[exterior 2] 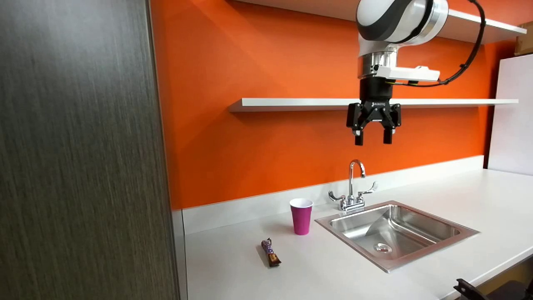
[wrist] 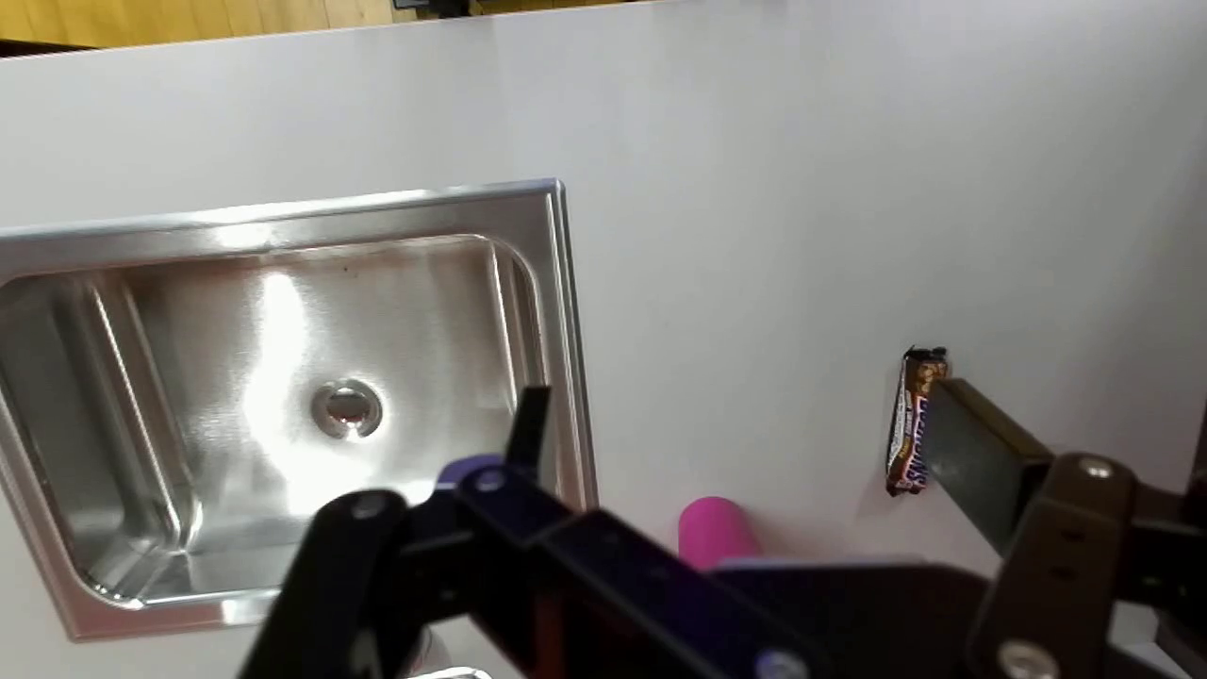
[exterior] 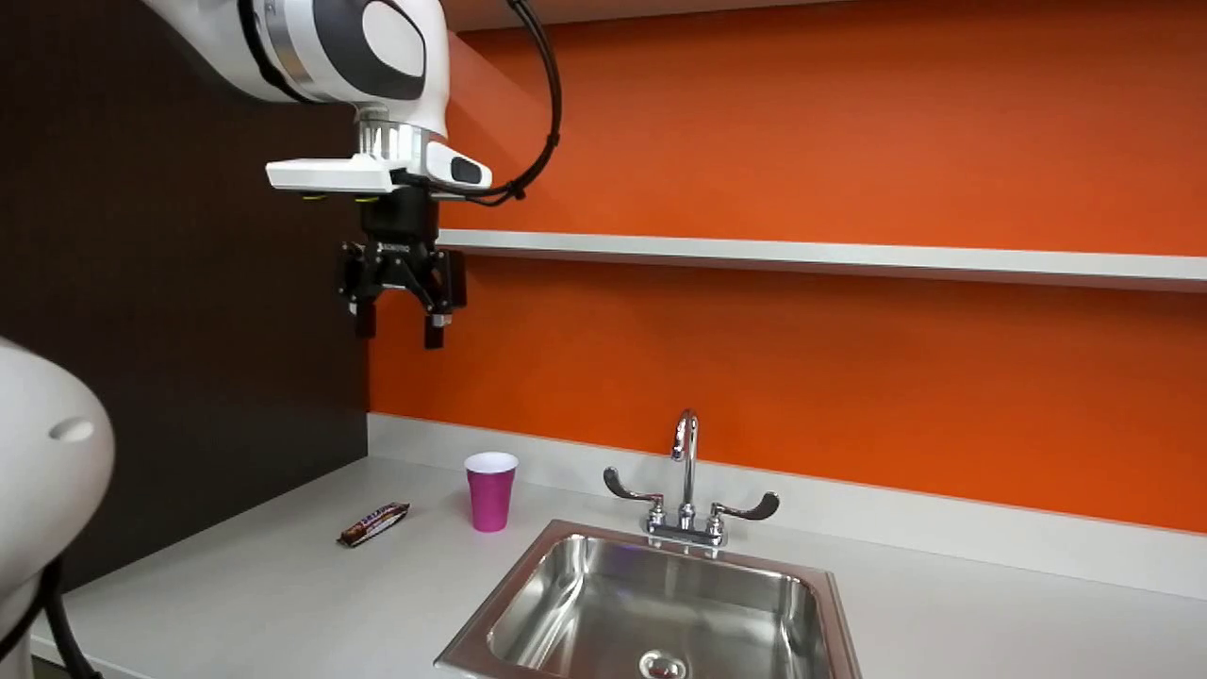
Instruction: Put the brown packet on the bottom shelf.
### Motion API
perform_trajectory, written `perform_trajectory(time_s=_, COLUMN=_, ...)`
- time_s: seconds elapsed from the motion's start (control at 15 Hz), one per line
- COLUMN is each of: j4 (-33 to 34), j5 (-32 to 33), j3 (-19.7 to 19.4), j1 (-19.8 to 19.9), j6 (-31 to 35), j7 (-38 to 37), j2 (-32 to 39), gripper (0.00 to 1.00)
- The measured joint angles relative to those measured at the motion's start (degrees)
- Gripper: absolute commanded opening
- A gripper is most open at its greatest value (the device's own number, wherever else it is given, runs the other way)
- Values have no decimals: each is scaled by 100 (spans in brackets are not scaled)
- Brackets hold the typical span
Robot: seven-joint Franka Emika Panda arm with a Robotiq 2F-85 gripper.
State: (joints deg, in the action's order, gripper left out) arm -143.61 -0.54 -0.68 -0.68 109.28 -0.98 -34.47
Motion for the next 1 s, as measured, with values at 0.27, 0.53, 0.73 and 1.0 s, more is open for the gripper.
perform_trajectory(time_s=0.27, j4=0, j5=-16, j3=28, j1=-18, j6=56, j7=-19, j2=60, gripper=100)
perform_trajectory(time_s=0.53, j4=1, j5=-80, j3=282, j1=-139, j6=436, j7=-264, j2=414, gripper=100)
perform_trajectory(time_s=0.73, j4=28, j5=-176, j3=606, j1=-296, j6=834, j7=-664, j2=869, gripper=100)
perform_trajectory(time_s=1.0, j4=264, j5=-206, j3=989, j1=-488, j6=1290, j7=-1273, j2=1645, gripper=100)
